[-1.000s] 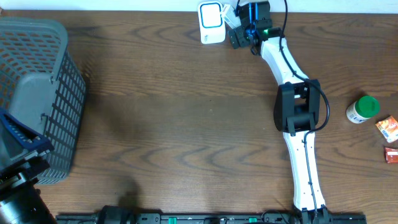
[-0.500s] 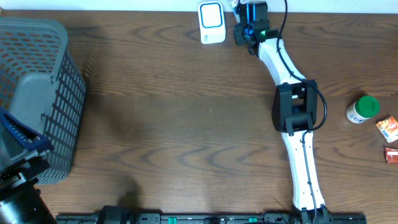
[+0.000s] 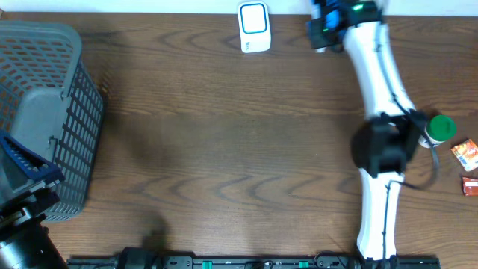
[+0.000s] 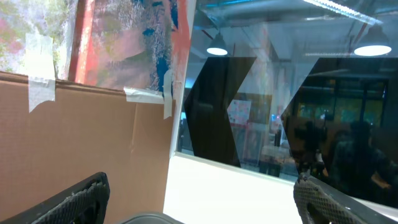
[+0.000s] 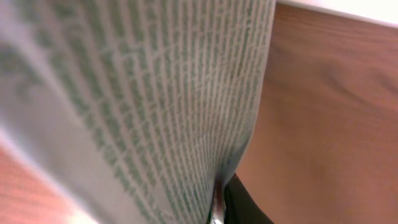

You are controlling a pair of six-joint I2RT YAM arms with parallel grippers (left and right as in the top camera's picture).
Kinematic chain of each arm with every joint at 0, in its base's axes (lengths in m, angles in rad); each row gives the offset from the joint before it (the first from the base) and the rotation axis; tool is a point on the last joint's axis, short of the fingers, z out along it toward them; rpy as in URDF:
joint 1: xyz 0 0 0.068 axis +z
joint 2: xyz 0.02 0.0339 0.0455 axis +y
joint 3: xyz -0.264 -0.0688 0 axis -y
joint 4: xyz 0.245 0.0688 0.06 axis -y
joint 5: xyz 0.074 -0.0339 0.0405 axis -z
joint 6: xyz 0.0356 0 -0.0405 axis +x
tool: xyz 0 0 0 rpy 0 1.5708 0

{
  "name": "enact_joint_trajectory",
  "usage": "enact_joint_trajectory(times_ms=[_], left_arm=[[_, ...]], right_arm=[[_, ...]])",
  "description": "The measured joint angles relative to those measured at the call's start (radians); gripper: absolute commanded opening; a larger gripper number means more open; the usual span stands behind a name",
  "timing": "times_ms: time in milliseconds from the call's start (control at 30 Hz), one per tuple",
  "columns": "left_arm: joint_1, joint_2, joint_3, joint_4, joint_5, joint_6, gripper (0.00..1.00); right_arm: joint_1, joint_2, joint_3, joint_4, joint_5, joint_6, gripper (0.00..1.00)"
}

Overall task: Scan the item barcode
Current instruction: 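Carry the box to the right edge and release it by the bottle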

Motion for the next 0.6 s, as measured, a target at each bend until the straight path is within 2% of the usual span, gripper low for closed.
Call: enact_joint_trajectory(times_ms=[100,233,367,600], left_arm=[[0.000,0.000,0.000,-0.001,0.000,0.000,0.95],[0.000,0.000,0.000,-0.001,0.000,0.000,0.95],[0.000,0.000,0.000,0.000,0.000,0.000,0.95],[0.000,0.000,0.000,-0.001,0.000,0.000,0.95]], right_arm=[[-0.055,-0.123,0.007,-0.201,0.081,0.001,0.01],[-0.153,-0.162,0.018,-0.394,0.210,0.026,0.04],[-0.288,-0.129,-0.019,-0.419,0.305,0.080,0.07],[-0.545,-0.100,-0.182,-0.392,0.352,0.188,0.07]])
